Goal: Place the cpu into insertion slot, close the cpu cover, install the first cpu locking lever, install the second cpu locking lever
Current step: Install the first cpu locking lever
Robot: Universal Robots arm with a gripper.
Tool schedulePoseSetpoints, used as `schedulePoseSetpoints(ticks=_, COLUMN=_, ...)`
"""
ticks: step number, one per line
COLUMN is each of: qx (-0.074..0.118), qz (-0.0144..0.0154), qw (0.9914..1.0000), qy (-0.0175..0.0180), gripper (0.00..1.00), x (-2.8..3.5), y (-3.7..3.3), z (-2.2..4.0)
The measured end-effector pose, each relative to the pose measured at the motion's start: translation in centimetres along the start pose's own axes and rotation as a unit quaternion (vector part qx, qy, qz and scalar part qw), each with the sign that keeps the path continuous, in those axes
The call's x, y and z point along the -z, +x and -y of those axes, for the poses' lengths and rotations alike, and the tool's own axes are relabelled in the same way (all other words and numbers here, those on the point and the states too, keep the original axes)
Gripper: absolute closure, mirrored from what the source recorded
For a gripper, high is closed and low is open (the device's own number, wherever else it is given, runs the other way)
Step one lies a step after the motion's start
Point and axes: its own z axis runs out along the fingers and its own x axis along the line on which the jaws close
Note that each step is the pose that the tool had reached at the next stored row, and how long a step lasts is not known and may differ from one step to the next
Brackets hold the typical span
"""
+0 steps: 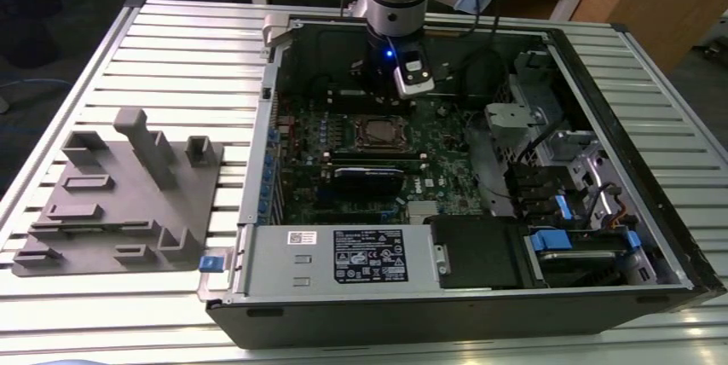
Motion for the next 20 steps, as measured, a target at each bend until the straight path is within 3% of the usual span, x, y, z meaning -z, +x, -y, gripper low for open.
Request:
schedulePoseSetpoints(ticks=9, qx=-0.005, qz=0.0008, qw=0.99999, qy=0.0018, gripper=0.89, x=-0.04, y=-0.01, z=0.02)
schedulePoseSetpoints(ticks=20, qx=-0.005, qz=0.0009, qw=0.99999, qy=0.0013, gripper=0.89, x=0.1, y=-0.01, z=0.02)
